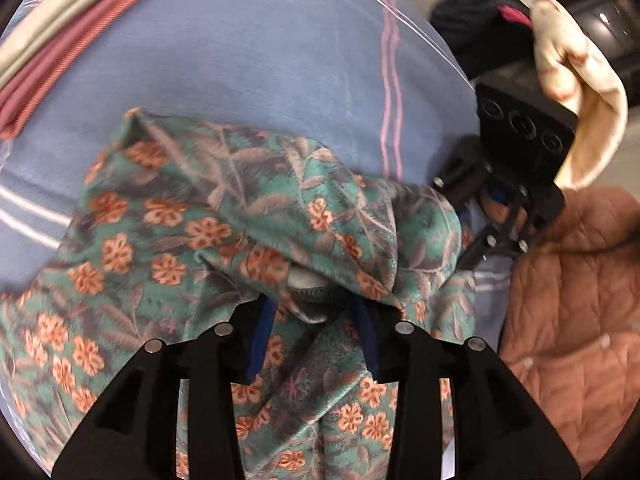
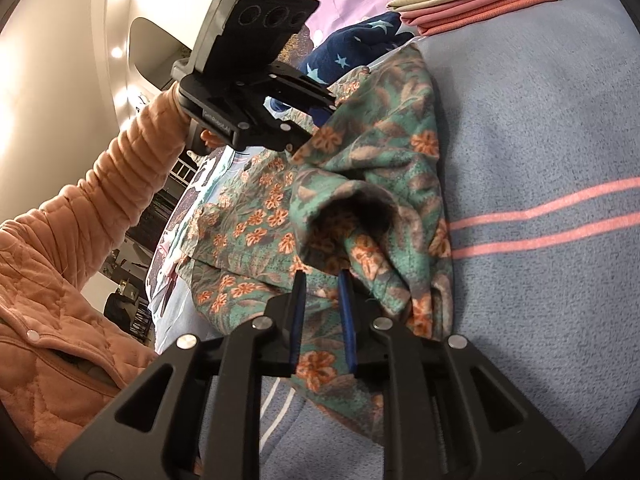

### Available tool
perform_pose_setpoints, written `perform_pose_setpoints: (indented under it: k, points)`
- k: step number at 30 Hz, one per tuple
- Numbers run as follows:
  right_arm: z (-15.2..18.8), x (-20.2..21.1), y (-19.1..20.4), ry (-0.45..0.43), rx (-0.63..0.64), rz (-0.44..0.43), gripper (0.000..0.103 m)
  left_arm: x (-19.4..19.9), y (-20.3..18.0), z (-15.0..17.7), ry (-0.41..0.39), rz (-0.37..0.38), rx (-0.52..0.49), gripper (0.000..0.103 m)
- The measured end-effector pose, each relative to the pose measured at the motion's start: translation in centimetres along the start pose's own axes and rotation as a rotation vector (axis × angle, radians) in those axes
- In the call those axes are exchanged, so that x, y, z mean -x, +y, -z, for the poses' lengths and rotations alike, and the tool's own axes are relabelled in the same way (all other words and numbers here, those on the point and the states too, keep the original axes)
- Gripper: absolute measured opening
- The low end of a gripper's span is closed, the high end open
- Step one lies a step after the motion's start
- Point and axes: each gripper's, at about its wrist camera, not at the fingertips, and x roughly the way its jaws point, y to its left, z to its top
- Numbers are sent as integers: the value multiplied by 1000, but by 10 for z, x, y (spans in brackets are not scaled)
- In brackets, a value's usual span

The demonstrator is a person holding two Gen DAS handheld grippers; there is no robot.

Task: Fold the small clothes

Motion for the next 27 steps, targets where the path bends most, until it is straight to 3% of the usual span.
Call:
perform_pose_setpoints:
  k: [4,7,9,11,13,17,19,20,22,25,27]
  points:
    - [0,0,1,-1,4,-1,18,5,18,-4,54,32,20,40]
    - [1,0,3,-1,10,-3,21,7,24,5,51,48,49,39]
    - [1,0,5,-2,15,-3,22,6,20,2,2,59,30,36]
    - [1,-1,5,-4,15,-6,23,8,11,-5,-79,71,-4,28]
    - [1,1,5,-9,12,-9,23,14,9,-12,-183,59,-17,29]
    - [2,12,5,-58,0,8,25,13,29,-11,-285,50,106,29]
    - [1,22,11,-94,21,61,28,20,25,3,-323,-2,124,32]
    - [-2,28,18,-109,51,113,28,26,23,11,-338,-50,138,47]
    - [-9,36,30,-124,97,210,31,42,17,27,-356,-159,149,64]
    - [-37,46,50,-143,171,356,28,62,7,56,-369,-277,123,64]
    - [-64,38,60,-128,212,439,19,67,-5,78,-390,-340,116,64]
